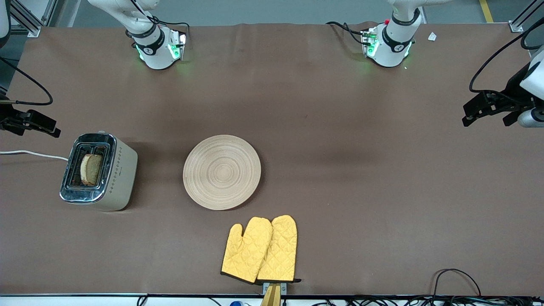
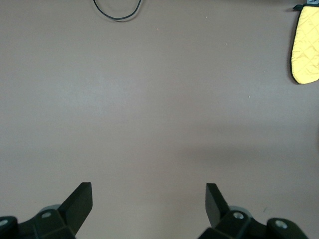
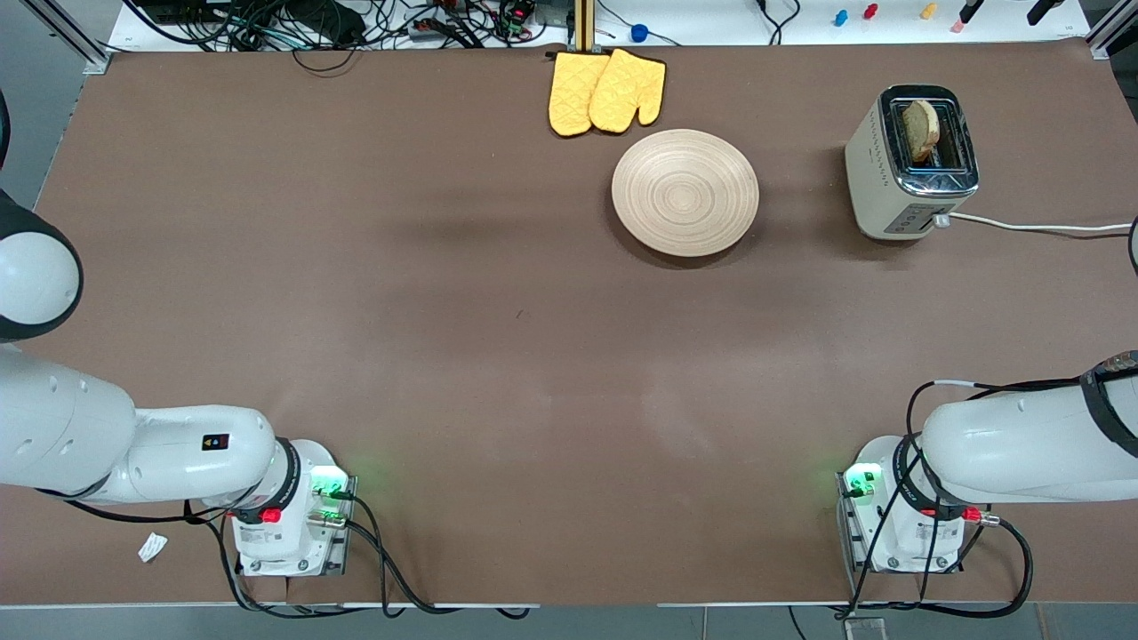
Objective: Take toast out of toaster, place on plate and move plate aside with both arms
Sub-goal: 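Move the right gripper toward the toast in the silver toaster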
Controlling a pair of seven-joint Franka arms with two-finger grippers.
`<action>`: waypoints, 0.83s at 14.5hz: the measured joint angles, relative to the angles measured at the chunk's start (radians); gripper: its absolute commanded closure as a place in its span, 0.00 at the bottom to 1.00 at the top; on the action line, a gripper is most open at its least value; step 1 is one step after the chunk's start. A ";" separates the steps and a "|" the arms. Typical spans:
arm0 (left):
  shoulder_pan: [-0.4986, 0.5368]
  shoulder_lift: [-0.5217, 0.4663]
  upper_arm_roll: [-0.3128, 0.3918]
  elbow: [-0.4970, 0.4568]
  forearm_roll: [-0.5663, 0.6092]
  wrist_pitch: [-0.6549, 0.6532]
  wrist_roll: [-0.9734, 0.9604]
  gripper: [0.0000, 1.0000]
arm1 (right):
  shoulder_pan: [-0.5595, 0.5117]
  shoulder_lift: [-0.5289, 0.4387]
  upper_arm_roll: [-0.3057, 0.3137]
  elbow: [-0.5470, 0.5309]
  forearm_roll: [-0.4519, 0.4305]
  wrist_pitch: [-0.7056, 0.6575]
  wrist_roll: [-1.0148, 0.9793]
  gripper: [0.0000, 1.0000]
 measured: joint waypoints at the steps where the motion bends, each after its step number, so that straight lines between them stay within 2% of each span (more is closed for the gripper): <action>1: 0.001 0.000 0.001 0.000 0.000 -0.002 0.000 0.00 | 0.000 0.000 0.000 0.000 0.000 0.000 0.000 0.00; 8: 0.000 0.000 0.002 0.000 0.000 -0.019 0.000 0.00 | 0.000 0.000 0.000 -0.001 0.000 0.003 -0.001 0.00; 12: 0.002 0.000 0.003 0.000 0.008 -0.027 0.001 0.00 | -0.008 0.003 -0.006 -0.014 0.000 0.060 -0.036 0.00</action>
